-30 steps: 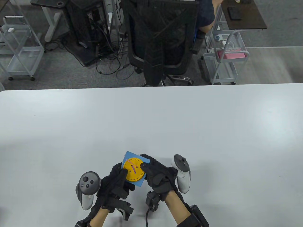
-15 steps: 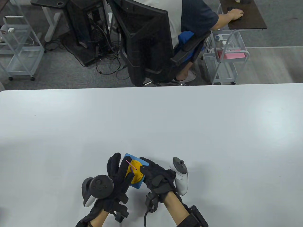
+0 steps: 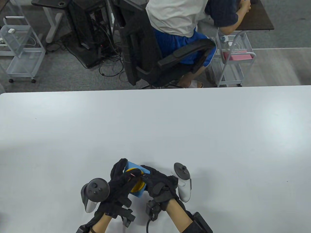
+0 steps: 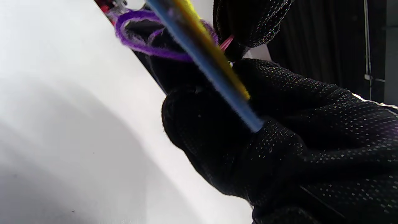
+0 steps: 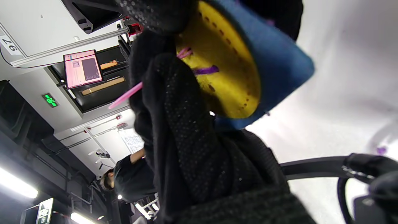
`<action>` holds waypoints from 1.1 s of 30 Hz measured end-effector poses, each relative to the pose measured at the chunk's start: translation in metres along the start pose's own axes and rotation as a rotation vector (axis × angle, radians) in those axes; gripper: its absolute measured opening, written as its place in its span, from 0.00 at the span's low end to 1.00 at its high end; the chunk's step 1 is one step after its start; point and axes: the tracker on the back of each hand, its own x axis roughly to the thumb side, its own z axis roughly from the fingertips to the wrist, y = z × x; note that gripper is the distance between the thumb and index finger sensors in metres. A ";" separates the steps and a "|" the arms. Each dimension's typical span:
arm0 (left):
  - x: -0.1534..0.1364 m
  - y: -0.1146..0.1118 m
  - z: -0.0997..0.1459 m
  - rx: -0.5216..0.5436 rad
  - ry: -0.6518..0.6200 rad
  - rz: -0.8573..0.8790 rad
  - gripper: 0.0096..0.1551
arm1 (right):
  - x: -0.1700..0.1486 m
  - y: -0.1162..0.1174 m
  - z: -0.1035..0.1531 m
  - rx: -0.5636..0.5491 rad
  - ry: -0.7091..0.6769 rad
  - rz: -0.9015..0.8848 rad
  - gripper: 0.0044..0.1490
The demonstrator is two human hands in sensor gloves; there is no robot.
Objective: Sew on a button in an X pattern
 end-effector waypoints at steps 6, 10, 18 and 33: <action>0.001 0.006 0.000 0.018 -0.006 0.009 0.18 | 0.000 -0.005 0.000 -0.054 0.032 0.118 0.28; 0.002 0.012 0.000 0.032 -0.009 0.039 0.19 | -0.001 -0.008 0.000 -0.073 0.060 0.144 0.28; 0.008 0.029 0.003 0.108 -0.042 0.074 0.18 | -0.001 -0.009 0.001 -0.087 0.077 0.173 0.28; 0.008 0.060 0.009 0.174 -0.057 0.121 0.19 | -0.002 -0.009 0.000 -0.093 0.095 0.192 0.28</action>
